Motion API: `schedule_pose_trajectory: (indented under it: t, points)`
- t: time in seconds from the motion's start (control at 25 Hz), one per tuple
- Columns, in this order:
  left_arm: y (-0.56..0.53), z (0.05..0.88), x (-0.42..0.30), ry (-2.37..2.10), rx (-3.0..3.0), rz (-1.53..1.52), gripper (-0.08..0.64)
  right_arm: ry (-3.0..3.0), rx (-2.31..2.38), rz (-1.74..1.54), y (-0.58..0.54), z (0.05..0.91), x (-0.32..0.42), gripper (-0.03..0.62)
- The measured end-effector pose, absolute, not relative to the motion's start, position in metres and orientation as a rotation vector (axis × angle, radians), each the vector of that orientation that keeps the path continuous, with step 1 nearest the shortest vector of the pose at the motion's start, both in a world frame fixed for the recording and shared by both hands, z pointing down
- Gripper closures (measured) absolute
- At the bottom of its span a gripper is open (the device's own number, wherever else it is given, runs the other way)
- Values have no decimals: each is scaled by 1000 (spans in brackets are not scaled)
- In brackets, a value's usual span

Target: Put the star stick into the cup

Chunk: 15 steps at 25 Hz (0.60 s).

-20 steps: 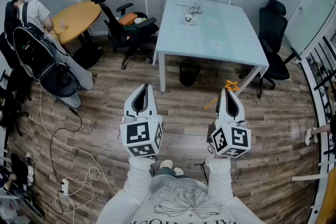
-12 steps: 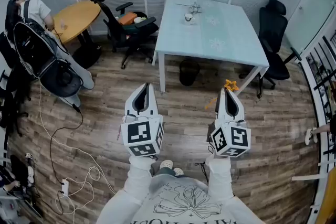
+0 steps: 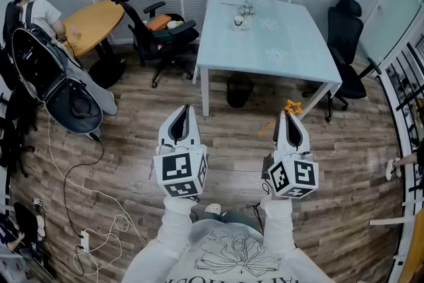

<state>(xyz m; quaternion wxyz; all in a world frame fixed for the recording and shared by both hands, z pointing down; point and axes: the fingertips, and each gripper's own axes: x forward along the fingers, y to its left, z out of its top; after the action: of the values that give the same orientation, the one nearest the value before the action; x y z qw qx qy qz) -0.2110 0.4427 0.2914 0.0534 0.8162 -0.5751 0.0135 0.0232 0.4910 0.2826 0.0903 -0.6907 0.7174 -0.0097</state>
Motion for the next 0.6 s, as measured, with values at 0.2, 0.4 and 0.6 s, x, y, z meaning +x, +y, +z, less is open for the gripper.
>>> schedule_pose_trajectory:
  t: [0.2, 0.4, 0.6]
  points:
    - [437, 301, -217, -1736, 2483, 64, 554, 2125, -2058, -41, 487, 289, 17, 577]
    - [419, 308, -215, -1721, 2476, 74, 554, 2129, -2074, -56, 470, 296, 19, 577]
    - [399, 313, -210, -1725, 2469, 83, 554, 2138, -2069, -59, 448, 299, 26, 577]
